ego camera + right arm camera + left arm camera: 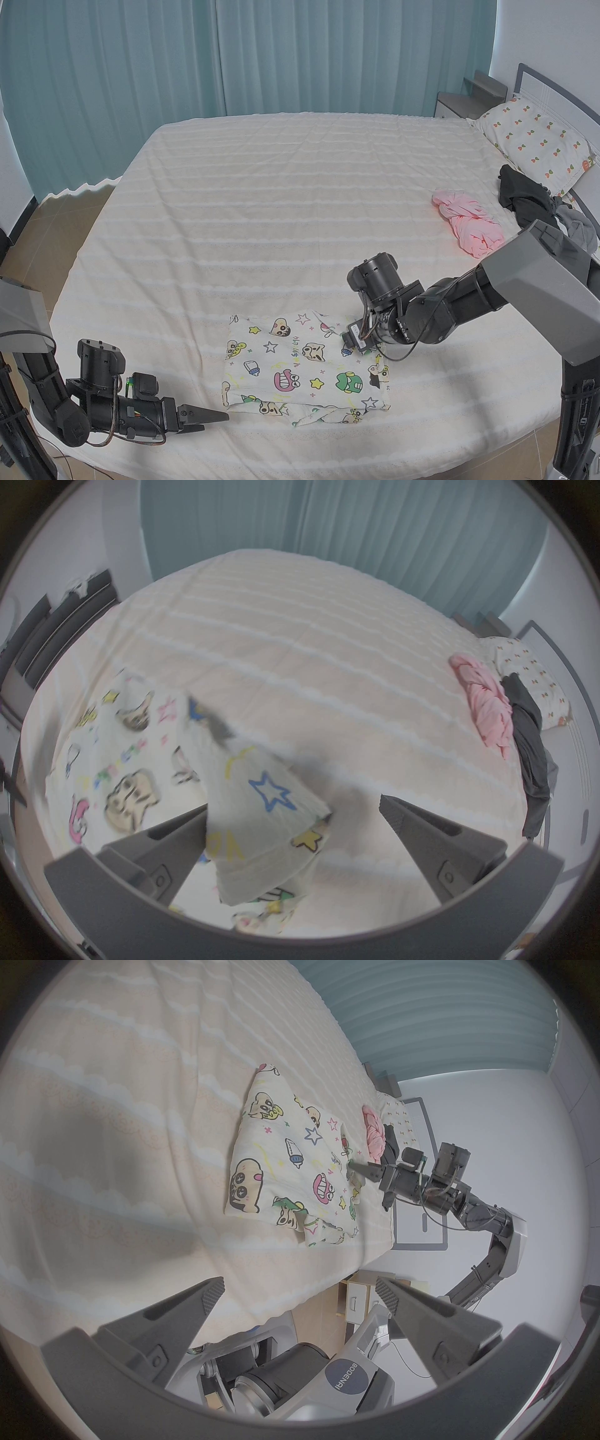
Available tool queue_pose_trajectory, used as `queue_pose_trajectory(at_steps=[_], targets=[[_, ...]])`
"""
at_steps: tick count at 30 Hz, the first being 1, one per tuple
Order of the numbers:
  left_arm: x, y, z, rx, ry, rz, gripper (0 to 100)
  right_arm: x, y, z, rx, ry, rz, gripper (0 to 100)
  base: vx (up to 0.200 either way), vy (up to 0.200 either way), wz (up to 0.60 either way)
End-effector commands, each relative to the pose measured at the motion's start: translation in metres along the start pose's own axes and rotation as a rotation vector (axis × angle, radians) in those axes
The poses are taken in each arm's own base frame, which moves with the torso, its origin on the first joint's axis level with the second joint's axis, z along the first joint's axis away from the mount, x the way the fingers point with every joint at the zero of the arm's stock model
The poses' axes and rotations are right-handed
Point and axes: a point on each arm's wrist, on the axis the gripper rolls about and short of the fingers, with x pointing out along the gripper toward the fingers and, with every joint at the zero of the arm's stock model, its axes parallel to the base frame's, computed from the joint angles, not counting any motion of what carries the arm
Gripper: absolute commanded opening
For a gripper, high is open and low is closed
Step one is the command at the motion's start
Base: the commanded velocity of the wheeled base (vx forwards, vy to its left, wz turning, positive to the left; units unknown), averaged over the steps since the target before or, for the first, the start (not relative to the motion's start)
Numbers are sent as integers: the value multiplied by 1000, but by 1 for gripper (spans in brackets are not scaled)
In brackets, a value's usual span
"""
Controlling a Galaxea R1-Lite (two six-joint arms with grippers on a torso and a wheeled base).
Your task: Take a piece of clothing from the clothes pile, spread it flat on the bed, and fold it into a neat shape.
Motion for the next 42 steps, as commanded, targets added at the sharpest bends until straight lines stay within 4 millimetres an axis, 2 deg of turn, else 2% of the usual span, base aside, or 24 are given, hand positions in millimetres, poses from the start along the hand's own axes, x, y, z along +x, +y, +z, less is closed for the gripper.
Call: queue_pose_trajectory(at_steps=[1,7,13,19,22,23,25,29,33,42], targets=[[0,0,0,0,1,0,100,10,-19,9,57,-31,-42,100,0,0,0],[0,0,0,6,3,0,100,24,-37,13,116,-86,-84,100,0,0,0],[1,0,0,5,4,1,100,30,-56,15,163,-107,-112,100,0,0,0],[1,0,0,7,4,1,100,13,-59,13,249,-134,-64,100,0,0,0],[1,0,0,6,3,0,100,-20,-47,1,358,-110,107,100,0,0,0],[1,0,0,6,3,0,100,-20,-47,1,358,-110,107,100,0,0,0],[1,0,1,6,1,0,100,-47,-38,-17,394,-63,233,100,0,0,0],[1,0,1,7,0,0,100,-72,-28,-45,423,25,342,100,0,0,0],[1,0,1,6,1,0,100,-80,-19,-68,471,102,379,100,0,0,0],[2,2,0,3,7,3,100,-80,-1,-96,468,170,450,100,0,0,0]])
